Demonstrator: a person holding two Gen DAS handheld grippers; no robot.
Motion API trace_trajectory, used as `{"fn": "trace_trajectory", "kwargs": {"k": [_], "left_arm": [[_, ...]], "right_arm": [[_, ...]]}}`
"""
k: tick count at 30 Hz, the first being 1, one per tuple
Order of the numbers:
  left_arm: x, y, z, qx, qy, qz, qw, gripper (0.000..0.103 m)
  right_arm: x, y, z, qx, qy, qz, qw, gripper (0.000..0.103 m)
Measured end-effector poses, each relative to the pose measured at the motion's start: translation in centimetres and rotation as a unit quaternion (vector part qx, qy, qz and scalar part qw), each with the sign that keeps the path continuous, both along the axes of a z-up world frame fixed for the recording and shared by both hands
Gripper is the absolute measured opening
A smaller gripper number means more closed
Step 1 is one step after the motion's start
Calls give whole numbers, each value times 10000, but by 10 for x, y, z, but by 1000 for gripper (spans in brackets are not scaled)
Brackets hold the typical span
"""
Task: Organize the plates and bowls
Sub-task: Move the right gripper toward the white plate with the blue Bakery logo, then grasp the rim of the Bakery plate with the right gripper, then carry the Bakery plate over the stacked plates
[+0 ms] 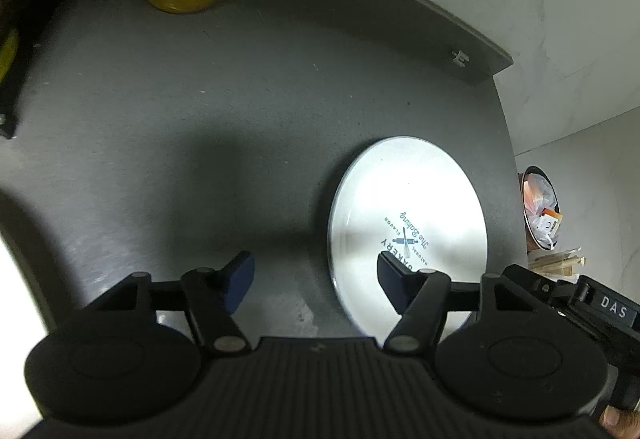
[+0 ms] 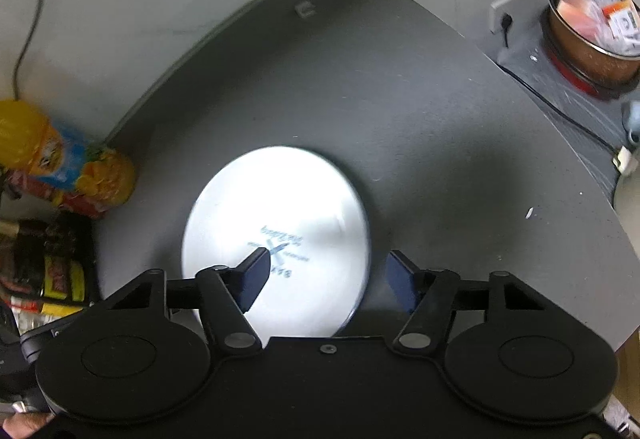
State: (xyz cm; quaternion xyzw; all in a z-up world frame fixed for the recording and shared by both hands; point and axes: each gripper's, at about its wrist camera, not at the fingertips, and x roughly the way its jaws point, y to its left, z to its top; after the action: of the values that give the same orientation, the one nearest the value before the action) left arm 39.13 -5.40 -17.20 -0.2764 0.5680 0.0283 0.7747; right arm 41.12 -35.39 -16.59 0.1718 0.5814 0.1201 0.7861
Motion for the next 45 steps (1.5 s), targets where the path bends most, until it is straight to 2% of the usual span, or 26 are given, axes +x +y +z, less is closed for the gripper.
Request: {"fn": "trace_trajectory", "kwargs": {"k": [5,11,14,19,21,22,24,33,45], "left_arm": [[15,-2,-13,-133,155,-66,9998,47],[24,-5,-23,-291,225,-63,9993,32],[25,-5,-27,-323,272,-54,9991,25],[28,-5,-36,-374,394,-23,9985,17],[29,-5,-39,-432,403,-36,9982,11],[30,-6,-40,-472,388,-51,9981,9],[30,-8,-39,-418,340,-125,9985,9],[24,-4,-23,-332,36,-42,9994,8],[-2,10,11,-185,-352,322,9987,8]], "right_arm": [[13,-4,-15,65,284,-54,9996,45],[23,2,-24,-244,317,185,9990,43],[27,7,-30,-245,415,339,9983,37],[32,12,-42,-365,670,499,9958,32],[34,13,-47,-477,761,530,9945,23],[34,13,-50,-450,772,576,9943,21],[34,13,-51,-311,744,616,9948,15],[26,8,-30,-76,238,791,9966,9],[17,20,-1,125,-257,1052,9940,9]]}}
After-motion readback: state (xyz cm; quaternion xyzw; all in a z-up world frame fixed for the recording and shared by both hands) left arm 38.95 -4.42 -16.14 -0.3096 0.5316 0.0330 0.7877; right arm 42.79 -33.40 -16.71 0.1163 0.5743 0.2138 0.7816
